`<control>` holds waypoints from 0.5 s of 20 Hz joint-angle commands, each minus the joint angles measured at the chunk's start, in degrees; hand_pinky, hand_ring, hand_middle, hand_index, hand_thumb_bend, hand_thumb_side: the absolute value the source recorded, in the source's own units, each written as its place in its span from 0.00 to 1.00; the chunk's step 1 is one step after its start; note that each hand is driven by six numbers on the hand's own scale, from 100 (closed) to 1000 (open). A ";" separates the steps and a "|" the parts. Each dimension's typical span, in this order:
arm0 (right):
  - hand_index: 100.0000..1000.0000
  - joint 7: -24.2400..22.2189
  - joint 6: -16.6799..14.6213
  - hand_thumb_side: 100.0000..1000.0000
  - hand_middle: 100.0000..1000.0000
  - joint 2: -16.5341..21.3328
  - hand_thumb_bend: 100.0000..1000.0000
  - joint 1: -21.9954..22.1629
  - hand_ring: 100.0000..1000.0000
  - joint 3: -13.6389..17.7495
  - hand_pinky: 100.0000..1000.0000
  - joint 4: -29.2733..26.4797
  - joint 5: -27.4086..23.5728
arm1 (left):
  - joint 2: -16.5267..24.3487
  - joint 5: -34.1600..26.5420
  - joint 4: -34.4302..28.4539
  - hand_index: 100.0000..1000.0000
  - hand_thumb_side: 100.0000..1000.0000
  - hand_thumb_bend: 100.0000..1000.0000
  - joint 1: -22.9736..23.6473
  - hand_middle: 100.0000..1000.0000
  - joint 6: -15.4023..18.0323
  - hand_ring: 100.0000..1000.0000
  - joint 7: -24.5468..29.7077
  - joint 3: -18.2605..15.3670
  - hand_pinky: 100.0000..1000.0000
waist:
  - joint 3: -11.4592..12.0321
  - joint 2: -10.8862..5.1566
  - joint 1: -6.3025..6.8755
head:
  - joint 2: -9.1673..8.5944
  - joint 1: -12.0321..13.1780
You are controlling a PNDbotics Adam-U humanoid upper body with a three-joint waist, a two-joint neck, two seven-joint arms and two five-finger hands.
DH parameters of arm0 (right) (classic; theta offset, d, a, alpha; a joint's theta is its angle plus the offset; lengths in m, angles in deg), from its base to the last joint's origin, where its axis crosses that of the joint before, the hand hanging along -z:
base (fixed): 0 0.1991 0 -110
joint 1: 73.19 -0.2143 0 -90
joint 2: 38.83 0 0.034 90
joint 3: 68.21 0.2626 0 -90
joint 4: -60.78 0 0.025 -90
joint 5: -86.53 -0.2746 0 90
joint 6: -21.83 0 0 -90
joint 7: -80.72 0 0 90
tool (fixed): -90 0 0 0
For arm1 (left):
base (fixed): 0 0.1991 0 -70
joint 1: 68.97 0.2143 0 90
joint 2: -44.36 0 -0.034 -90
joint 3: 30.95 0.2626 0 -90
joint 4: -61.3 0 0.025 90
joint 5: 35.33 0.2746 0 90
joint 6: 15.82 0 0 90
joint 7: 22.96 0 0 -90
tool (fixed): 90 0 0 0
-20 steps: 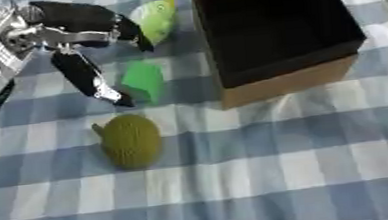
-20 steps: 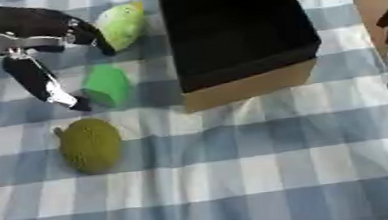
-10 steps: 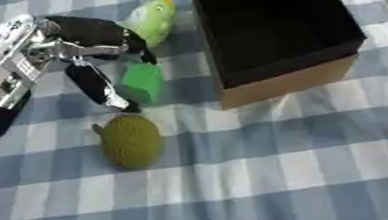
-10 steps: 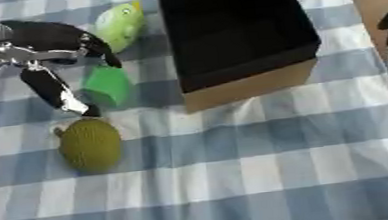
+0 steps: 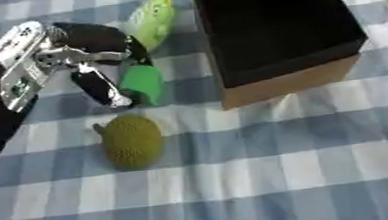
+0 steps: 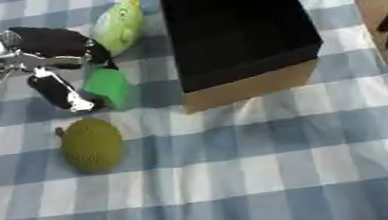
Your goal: Pick up objects on the table and place them in the box.
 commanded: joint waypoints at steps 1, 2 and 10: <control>0.95 -0.15 -0.02 0.41 0.31 0.60 0.00 -0.27 1.00 0.05 0.94 -0.58 -0.32 | 3.07 -2.44 -4.49 0.74 0.31 0.00 -0.49 0.54 7.77 0.72 8.34 -1.15 0.78 | -0.04 -1.37 0.12 | 0.29 0.01; 0.95 -0.16 -0.01 0.41 0.31 0.61 0.00 -0.25 1.00 0.05 0.94 -0.58 -0.28 | 3.63 -3.51 -6.03 0.73 0.27 0.00 -0.35 0.52 7.16 0.71 8.47 -1.25 0.77 | -0.03 -1.37 0.15 | 0.29 -0.04; 0.95 -0.11 0.10 0.41 0.31 0.79 0.00 -0.11 1.00 0.07 0.94 -0.58 -0.07 | 6.75 -9.00 -15.92 0.70 0.16 0.00 -0.55 0.49 2.95 0.67 8.35 -3.04 0.74 | 0.07 -1.44 0.43 | 0.05 -0.34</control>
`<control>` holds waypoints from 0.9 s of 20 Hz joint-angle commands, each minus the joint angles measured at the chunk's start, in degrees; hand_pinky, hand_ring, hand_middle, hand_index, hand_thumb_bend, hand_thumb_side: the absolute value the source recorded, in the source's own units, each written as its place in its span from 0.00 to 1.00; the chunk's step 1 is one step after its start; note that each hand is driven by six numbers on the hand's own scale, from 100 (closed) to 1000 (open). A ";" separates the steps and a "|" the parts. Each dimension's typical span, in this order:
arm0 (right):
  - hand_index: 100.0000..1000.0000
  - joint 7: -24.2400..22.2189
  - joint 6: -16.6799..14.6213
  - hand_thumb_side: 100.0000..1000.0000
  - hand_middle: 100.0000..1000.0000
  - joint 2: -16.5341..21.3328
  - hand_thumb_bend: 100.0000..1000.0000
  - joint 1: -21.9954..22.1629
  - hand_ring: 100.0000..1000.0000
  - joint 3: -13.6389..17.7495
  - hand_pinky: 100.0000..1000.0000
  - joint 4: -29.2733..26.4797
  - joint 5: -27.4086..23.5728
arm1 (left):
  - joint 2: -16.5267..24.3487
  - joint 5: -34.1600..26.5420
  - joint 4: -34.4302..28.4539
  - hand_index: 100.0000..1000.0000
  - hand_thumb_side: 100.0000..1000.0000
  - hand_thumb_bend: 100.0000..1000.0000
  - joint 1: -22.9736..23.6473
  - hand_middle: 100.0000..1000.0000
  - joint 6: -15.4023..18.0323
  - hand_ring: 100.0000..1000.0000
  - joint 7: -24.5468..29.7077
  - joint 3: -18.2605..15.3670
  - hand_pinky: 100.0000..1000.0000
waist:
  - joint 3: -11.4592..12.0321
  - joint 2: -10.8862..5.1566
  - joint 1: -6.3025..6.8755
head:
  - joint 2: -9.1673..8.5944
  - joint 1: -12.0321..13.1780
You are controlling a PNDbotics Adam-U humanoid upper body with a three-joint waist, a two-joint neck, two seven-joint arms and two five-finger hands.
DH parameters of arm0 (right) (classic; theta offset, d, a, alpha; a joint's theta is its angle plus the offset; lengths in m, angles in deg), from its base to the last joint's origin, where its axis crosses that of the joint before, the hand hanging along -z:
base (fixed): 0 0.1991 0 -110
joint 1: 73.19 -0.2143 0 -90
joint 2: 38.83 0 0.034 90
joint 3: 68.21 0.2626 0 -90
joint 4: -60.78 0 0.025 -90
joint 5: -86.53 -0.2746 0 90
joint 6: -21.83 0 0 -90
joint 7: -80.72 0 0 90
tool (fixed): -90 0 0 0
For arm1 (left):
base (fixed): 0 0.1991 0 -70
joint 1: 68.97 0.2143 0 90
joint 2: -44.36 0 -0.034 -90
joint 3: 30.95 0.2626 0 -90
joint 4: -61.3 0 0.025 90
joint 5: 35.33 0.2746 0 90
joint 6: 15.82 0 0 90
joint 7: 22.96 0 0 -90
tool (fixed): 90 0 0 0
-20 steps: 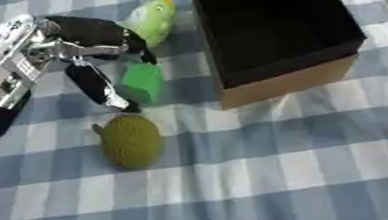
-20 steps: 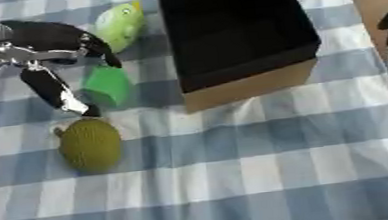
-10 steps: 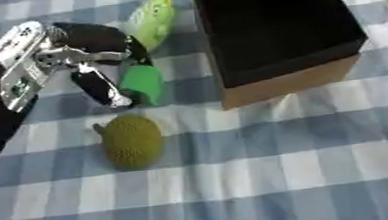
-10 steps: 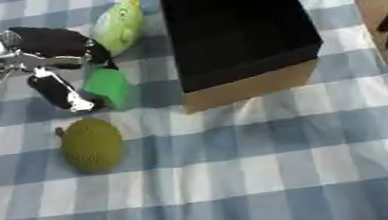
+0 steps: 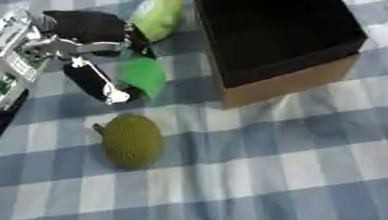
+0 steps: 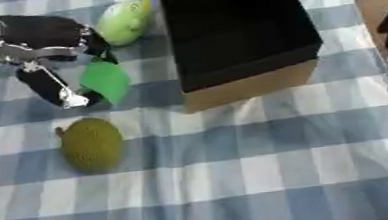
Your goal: Pick up objects on the table and place them in the box.
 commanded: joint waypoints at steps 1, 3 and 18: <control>0.95 0.02 0.02 0.41 0.31 0.82 0.00 -0.16 1.00 0.10 0.94 -0.58 -0.08 | 2.29 -1.94 -3.93 0.70 0.16 0.00 -1.25 0.49 5.08 0.67 5.72 -1.98 0.74 | 0.02 -1.46 0.46 | 0.02 -0.23; 0.95 0.14 -0.01 0.41 0.31 0.89 0.00 -0.18 1.00 0.15 0.94 -0.58 -0.14 | 1.85 -3.15 -5.24 0.70 0.17 0.00 -1.85 0.49 4.66 0.67 5.47 -3.00 0.74 | -0.02 -1.54 0.52 | 0.04 -0.31; 0.95 0.41 0.09 0.41 0.33 0.93 0.00 -1.24 1.00 0.21 0.94 -0.58 -1.40 | -14.95 -4.13 11.19 0.70 0.16 0.00 -13.72 0.51 10.60 0.66 3.16 -15.33 0.74 | -1.84 -1.61 0.88 | -1.05 1.24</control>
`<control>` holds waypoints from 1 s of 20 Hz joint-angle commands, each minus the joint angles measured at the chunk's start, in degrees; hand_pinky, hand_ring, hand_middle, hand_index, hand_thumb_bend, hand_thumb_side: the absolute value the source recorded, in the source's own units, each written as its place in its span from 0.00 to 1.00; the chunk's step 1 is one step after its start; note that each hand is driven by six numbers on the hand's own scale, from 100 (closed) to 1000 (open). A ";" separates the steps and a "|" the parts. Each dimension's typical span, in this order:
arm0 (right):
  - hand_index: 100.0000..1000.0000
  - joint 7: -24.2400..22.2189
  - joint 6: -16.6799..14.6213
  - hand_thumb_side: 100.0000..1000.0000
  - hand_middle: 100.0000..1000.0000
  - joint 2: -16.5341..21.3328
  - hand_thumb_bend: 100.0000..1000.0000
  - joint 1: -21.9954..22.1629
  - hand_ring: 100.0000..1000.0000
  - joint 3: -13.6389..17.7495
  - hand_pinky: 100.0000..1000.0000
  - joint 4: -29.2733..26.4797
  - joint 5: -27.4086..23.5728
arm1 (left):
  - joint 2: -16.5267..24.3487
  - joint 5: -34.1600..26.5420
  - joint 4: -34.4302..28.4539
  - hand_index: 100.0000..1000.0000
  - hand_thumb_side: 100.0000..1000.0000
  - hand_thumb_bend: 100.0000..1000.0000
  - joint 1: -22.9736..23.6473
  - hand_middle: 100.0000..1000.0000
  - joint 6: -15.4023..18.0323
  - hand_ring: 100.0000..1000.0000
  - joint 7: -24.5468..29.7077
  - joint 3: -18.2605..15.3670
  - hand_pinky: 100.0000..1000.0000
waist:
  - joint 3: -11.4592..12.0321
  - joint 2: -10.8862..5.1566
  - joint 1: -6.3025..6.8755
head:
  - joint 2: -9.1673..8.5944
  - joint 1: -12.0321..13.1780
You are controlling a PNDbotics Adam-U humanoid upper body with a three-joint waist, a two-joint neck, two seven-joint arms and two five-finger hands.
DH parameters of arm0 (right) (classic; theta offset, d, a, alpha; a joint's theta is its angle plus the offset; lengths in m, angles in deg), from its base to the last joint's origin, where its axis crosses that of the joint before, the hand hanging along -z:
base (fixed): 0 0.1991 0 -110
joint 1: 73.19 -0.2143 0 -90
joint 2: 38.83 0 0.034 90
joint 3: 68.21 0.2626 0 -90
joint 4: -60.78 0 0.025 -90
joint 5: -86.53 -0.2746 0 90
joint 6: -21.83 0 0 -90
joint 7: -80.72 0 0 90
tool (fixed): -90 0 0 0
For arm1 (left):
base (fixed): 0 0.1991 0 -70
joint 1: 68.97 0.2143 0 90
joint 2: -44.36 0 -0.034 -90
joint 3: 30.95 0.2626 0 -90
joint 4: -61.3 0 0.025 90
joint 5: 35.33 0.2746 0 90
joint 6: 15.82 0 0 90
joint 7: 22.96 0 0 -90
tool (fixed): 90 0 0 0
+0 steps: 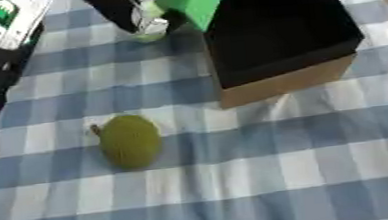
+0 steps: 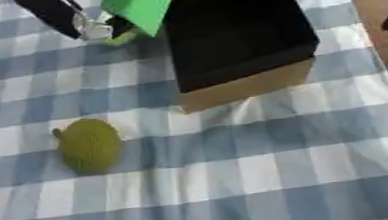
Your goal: Pick up objects on the table and place them in the box.
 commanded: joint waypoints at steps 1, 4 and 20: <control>0.94 0.11 0.07 0.41 0.33 0.85 0.00 -0.74 1.00 0.19 0.94 -0.58 -0.51 | -2.21 3.04 2.71 0.70 0.16 0.00 -2.64 0.51 8.50 0.66 4.98 -3.38 0.74 | -0.36 -1.51 0.56 | -1.02 0.65; 0.94 0.13 0.03 0.41 0.33 0.67 0.00 -1.19 1.00 0.18 0.94 -0.58 -0.72 | -4.54 6.37 5.54 0.70 0.16 0.00 -3.72 0.51 9.26 0.66 3.21 -5.26 0.74 | -0.95 -1.23 0.54 | -1.38 1.26; 0.95 -0.24 1.09 0.41 0.34 0.54 0.00 -3.39 1.00 -0.23 0.95 -0.58 -2.74 | -9.89 26.09 17.16 0.72 0.15 0.00 -3.65 0.53 14.20 0.67 -8.44 -9.91 0.74 | -3.44 -0.60 0.96 | -5.43 2.73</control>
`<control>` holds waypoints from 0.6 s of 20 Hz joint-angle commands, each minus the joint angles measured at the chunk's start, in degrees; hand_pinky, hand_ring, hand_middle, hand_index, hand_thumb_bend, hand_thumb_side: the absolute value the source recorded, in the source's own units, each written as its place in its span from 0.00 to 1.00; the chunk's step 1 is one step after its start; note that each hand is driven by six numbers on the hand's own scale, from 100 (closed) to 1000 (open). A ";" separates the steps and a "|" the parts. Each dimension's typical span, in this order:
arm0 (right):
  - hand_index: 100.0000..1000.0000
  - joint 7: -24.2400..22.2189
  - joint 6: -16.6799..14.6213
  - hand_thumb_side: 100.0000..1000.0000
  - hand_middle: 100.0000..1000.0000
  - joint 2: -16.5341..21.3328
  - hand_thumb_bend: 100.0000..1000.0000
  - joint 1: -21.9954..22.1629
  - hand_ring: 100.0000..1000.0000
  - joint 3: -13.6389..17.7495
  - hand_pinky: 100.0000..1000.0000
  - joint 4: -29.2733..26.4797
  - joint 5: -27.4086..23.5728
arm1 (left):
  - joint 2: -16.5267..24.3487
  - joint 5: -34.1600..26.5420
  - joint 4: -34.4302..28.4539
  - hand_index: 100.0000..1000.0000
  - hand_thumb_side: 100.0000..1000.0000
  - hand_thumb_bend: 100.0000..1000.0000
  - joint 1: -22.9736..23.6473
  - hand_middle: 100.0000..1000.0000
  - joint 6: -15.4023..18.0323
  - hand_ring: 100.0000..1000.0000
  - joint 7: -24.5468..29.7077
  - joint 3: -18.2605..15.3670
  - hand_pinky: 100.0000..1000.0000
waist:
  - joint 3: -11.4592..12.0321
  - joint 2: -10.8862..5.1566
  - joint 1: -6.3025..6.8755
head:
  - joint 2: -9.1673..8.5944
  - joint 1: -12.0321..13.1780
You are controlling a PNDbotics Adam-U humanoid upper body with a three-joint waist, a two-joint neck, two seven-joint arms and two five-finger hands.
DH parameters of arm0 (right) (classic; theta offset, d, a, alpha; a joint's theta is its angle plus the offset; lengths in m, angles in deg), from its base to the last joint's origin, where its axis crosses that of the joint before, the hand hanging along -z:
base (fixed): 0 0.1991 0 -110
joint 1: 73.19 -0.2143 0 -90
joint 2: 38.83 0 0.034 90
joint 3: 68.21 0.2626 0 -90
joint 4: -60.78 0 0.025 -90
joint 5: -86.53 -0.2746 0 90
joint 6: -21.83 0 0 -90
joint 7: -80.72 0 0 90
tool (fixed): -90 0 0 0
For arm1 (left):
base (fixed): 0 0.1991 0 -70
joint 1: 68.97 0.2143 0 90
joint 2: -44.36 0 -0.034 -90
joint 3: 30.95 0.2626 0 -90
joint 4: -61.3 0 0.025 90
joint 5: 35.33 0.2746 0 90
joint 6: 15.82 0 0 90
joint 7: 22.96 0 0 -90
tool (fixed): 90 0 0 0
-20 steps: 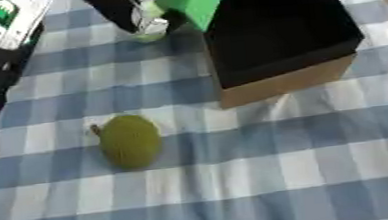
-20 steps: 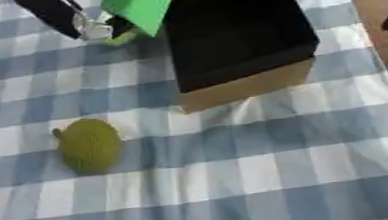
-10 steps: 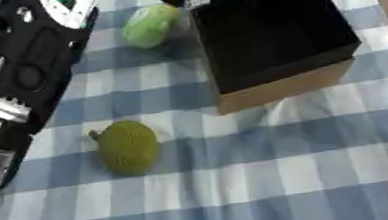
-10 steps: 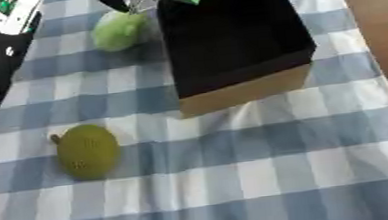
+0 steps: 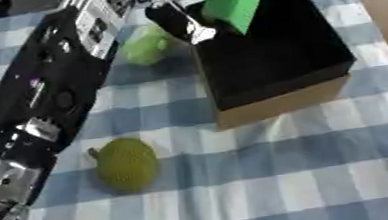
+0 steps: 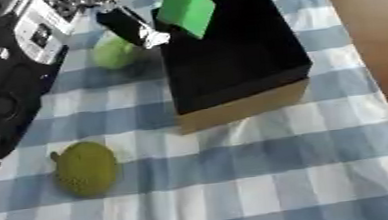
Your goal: Pick up objects on the table and place them in the box.
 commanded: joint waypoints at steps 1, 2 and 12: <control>0.95 -0.05 0.44 0.41 0.34 0.60 0.00 -0.57 1.00 0.11 0.95 -0.58 -0.71 | -0.52 3.09 1.44 0.73 0.15 0.00 -0.99 0.54 4.25 0.68 0.99 -1.27 0.75 | -0.28 -0.66 0.66 | -0.91 0.46; 0.95 -0.08 0.55 0.41 0.34 0.60 0.00 -0.65 1.00 0.10 0.95 -0.58 -0.78 | -0.72 3.91 1.95 0.75 0.14 0.00 -0.99 0.56 4.46 0.70 0.38 -1.39 0.76 | -0.36 -0.65 0.71 | -0.85 0.51; 0.95 -0.57 1.05 0.41 0.34 0.91 0.00 -0.72 1.00 -0.09 0.95 -0.58 -1.01 | -0.95 11.50 2.99 0.92 0.37 0.17 -1.03 0.79 4.40 0.85 -3.98 -1.71 0.88 | -0.40 -0.76 1.12 | 0.50 0.51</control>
